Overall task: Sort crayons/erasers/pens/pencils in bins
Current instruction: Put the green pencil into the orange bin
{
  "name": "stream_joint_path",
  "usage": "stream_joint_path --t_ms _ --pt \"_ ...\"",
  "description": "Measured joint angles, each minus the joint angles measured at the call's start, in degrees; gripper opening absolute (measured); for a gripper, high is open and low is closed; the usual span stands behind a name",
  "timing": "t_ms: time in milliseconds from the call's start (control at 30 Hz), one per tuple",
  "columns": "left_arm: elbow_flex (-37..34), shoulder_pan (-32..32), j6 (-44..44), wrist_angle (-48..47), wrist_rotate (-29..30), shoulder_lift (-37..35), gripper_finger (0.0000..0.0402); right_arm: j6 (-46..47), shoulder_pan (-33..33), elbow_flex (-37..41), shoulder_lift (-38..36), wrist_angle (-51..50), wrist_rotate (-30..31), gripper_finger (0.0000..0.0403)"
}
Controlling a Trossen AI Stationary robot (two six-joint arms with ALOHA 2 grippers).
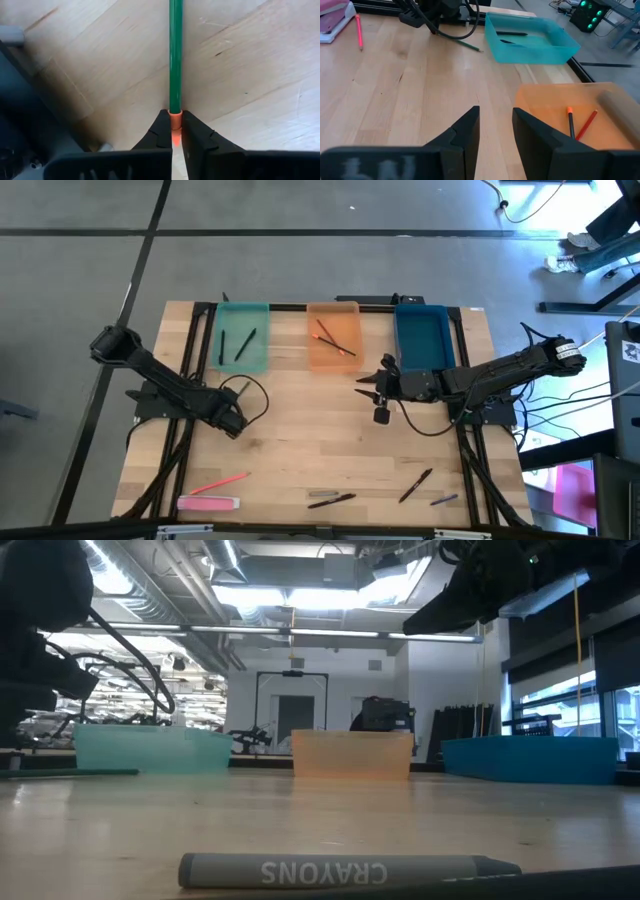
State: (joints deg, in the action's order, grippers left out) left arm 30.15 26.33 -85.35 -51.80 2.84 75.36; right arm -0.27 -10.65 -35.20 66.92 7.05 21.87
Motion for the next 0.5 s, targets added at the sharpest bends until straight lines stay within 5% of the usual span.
stream_joint_path --t_ms 333,500 --pt "5.8 0.0 7.0 4.7 0.9 0.1 0.0004 0.0 0.0 -0.1 0.0 -0.1 0.0 0.0121" --pt "11.5 -0.1 11.0 6.6 6.3 0.0 0.0004 0.0 0.0 -0.1 0.0 -0.1 0.0 0.0121"
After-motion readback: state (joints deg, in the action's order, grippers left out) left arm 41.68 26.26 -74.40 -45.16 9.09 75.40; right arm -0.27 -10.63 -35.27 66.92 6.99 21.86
